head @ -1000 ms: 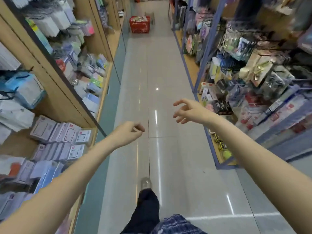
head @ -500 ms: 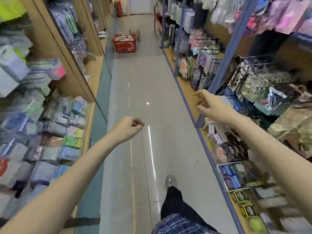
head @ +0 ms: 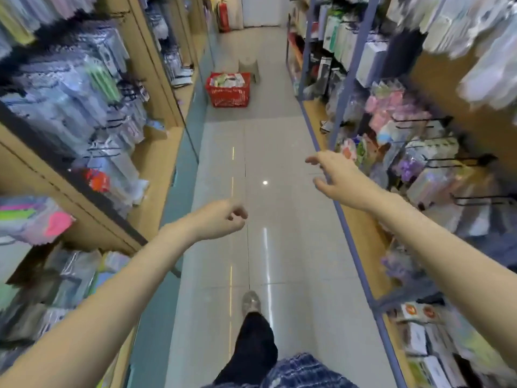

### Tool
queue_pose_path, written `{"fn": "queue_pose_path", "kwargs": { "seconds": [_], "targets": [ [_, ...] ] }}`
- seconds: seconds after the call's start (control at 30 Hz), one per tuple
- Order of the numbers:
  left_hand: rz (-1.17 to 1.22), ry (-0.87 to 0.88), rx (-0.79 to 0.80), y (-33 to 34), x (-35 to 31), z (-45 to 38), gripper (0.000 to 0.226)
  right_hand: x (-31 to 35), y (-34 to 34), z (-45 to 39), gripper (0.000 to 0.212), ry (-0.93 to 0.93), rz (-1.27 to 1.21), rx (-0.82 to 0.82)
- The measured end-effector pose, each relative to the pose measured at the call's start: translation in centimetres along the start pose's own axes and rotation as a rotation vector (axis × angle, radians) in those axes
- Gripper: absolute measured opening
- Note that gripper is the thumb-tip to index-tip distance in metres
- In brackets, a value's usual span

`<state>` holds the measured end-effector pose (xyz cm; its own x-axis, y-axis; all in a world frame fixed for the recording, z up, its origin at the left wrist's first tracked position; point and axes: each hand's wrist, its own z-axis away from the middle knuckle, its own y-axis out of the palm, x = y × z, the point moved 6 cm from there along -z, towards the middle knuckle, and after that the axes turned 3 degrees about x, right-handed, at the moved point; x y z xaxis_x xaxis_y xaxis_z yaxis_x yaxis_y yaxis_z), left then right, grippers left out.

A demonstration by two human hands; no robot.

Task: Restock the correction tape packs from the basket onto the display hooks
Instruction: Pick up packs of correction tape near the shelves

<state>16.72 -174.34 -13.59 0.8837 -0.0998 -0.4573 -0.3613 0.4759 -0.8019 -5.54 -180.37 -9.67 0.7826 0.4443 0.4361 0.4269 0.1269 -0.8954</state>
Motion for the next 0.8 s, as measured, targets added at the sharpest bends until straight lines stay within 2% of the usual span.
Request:
{"fn": "queue_pose_path", "kwargs": {
  "seconds": [0.1,0.2,0.33,0.4,0.47,0.67,0.8],
  "targets": [
    [-0.167,-0.051,0.046,-5.3,6.1,-10.2,0.029,-6.4,1.2,-10.3,0.046,-0.001,0.201,0.117],
    [-0.201,-0.086,0.020,-12.7,10.1,-19.6,0.028,-12.9,-2.0,-20.4,0.042,0.136,0.231,0.051],
    [-0.158,-0.073,-0.040,-21.9,11.8,-32.9,0.026,-19.2,-7.0,-32.5,0.034,0.418,-0.115,-0.190],
    [-0.193,-0.044,0.008,-24.8,11.7,-39.9,0.027,-22.1,-7.0,-39.4,0.031,0.548,-0.373,-0.191],
    [-0.221,-0.015,0.045,-27.2,11.9,-47.1,0.029,-24.9,-6.1,-47.1,0.032,0.614,-0.520,-0.135],
    [-0.250,-0.022,-0.074,-38.5,15.1,-66.2,0.030,-31.5,-7.4,-70.2,0.031,0.410,-0.331,-0.063],
    [-0.179,-0.040,-0.120,-46.7,17.6,-76.3,0.029,-34.1,-9.8,-84.5,0.032,0.295,-0.263,0.034]
  ]
}}
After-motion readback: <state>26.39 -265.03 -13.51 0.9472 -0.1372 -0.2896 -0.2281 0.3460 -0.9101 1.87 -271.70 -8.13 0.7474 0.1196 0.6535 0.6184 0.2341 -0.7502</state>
